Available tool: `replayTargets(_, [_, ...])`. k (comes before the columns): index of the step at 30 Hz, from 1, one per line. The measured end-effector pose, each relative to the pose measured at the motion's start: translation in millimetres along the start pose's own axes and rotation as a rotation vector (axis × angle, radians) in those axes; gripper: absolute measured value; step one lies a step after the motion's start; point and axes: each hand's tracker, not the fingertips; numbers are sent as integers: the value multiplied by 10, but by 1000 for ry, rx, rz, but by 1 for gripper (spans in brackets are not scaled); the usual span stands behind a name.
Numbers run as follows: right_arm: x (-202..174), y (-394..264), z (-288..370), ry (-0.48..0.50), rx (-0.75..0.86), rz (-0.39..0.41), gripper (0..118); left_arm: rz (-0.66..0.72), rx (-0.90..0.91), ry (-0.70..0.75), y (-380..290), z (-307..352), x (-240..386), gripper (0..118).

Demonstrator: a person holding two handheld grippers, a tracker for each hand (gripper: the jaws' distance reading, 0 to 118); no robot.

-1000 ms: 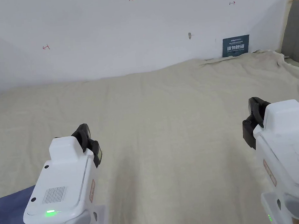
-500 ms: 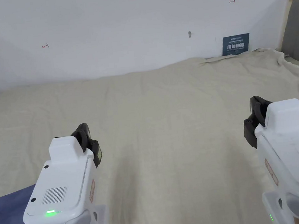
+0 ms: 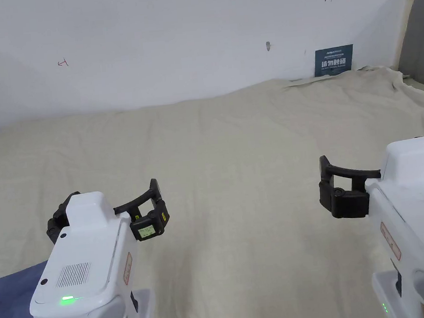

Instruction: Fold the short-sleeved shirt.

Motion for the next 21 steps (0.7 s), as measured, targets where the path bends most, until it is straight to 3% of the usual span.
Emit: replayTargets(21, [-21, 34, 6, -10, 7, -3, 118, -20, 28, 16, -10, 13, 29, 118])
